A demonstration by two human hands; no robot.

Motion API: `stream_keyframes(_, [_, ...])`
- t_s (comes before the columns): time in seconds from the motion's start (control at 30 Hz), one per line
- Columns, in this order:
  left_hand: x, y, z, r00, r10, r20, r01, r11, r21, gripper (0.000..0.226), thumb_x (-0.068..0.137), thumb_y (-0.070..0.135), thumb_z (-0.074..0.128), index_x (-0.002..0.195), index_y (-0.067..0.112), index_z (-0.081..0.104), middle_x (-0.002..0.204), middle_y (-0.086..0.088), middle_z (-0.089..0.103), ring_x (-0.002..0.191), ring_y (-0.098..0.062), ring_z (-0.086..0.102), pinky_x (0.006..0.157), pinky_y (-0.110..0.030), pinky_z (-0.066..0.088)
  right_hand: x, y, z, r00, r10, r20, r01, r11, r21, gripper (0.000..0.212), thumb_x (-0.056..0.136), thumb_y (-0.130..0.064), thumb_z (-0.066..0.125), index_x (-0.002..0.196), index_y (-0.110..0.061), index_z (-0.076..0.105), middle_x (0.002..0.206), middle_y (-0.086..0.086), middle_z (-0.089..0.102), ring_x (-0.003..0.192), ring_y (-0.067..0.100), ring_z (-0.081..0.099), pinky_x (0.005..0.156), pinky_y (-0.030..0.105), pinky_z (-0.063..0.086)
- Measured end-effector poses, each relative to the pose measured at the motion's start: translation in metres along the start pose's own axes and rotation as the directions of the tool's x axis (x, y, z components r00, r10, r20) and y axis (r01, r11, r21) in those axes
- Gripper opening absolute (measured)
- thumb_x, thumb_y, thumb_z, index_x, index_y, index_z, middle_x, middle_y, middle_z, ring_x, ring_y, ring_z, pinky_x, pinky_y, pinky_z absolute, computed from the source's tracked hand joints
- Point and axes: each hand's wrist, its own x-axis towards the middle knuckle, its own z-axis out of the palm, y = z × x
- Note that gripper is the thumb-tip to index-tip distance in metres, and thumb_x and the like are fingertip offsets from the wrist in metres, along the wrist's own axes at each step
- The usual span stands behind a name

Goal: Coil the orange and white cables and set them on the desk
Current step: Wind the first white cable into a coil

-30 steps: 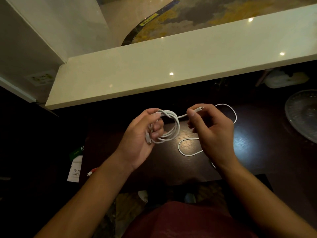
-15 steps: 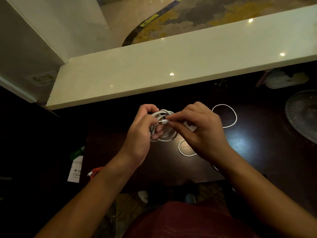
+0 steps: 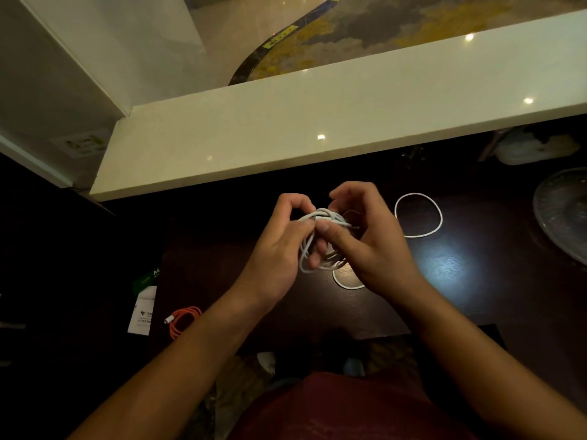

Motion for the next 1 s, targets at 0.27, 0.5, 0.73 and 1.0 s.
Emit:
stream_keyframes(0.27, [-0.008,0.003,0.004,0.997,0.081,0.003,-0.08,0.97,0.229,0.017,0.106,0.009,0.044,0.123,0.011,0.045,0.09,-0.015,0.065,0.068,-0.017,0.065,0.067,-0.027,0.055,-0.003,0.004,0.006,0.992,-0.074,-0.098,0.032,0.925,-0.378,0.019,0.094,-0.036,0.067,0.103,-0.022,0.059,0.091,-0.015,0.063,0.079,0.003,0.06,0.068,0.015,0.044])
stream_keyframes(0.5, [-0.011,0.005,0.006,0.995,0.024,-0.102,-0.01,0.991,0.132,0.019,0.105,0.011,0.046,0.122,0.008,0.052,0.09,-0.009,0.071,0.072,-0.018,0.071,0.067,-0.025,0.057,-0.011,0.003,0.013,0.956,-0.173,-0.238,0.062,0.909,-0.411,0.023,0.095,-0.037,0.068,0.103,-0.019,0.057,0.085,-0.016,0.057,0.072,0.004,0.056,0.06,0.016,0.041])
stream_keyframes(0.73, [-0.01,-0.004,0.002,0.993,0.097,-0.063,-0.08,0.97,0.228,0.008,0.105,0.01,0.049,0.112,0.009,0.053,0.085,-0.014,0.072,0.071,-0.025,0.073,0.072,-0.034,0.059,-0.009,0.008,0.008,0.978,-0.105,-0.178,0.016,0.898,-0.44,0.04,0.093,-0.036,0.07,0.128,-0.021,0.059,0.078,-0.025,0.049,0.066,0.001,0.053,0.061,0.016,0.041])
stream_keyframes(1.0, [-0.013,-0.008,-0.007,0.99,0.129,0.065,-0.143,0.938,0.315,0.014,0.106,0.014,0.047,0.117,0.012,0.054,0.082,-0.008,0.069,0.071,-0.021,0.071,0.076,-0.04,0.058,-0.002,0.005,-0.01,0.994,0.003,0.108,0.015,0.986,-0.169,0.018,0.09,-0.028,0.077,0.106,-0.024,0.07,0.068,-0.01,0.059,0.059,0.01,0.055,0.054,0.038,0.052])
